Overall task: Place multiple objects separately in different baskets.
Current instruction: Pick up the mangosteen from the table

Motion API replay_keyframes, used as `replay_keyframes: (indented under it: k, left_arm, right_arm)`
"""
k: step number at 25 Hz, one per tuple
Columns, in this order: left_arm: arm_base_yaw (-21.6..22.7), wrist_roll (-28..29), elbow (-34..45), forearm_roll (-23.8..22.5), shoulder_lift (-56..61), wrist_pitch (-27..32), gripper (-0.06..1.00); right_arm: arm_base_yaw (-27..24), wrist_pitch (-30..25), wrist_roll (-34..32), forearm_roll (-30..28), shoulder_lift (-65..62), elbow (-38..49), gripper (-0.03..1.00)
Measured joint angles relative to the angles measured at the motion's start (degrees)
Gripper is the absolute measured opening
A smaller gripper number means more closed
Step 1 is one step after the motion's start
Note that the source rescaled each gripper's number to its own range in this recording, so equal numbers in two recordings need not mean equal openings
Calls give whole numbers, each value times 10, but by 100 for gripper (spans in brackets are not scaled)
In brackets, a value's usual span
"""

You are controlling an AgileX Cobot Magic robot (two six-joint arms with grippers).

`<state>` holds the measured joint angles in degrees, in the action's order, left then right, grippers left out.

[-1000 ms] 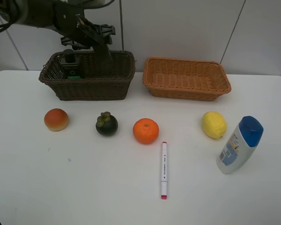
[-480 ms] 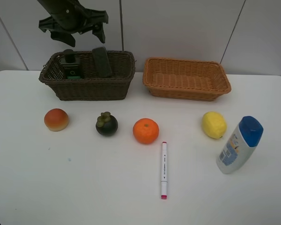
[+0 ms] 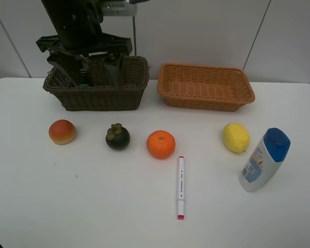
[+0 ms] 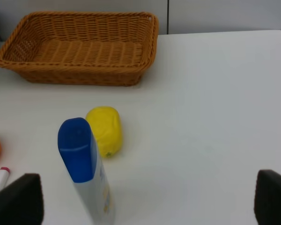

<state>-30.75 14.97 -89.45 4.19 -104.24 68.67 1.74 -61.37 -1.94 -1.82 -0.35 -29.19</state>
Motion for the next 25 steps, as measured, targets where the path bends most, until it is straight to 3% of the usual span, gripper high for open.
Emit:
replay_keyframes:
  k: [4, 10, 25]
  left_arm:
    - [-18, -2, 68, 3, 0, -5, 98]
    - [-19, -6, 148, 3, -11, -127, 98]
    - [-15, -13, 155, 2, -151, -275, 98]
  right_arm:
    - [0, 0, 0, 0, 0, 0, 100]
    - [0, 0, 0, 0, 0, 0, 100]
    - [0, 0, 0, 0, 0, 0, 100]
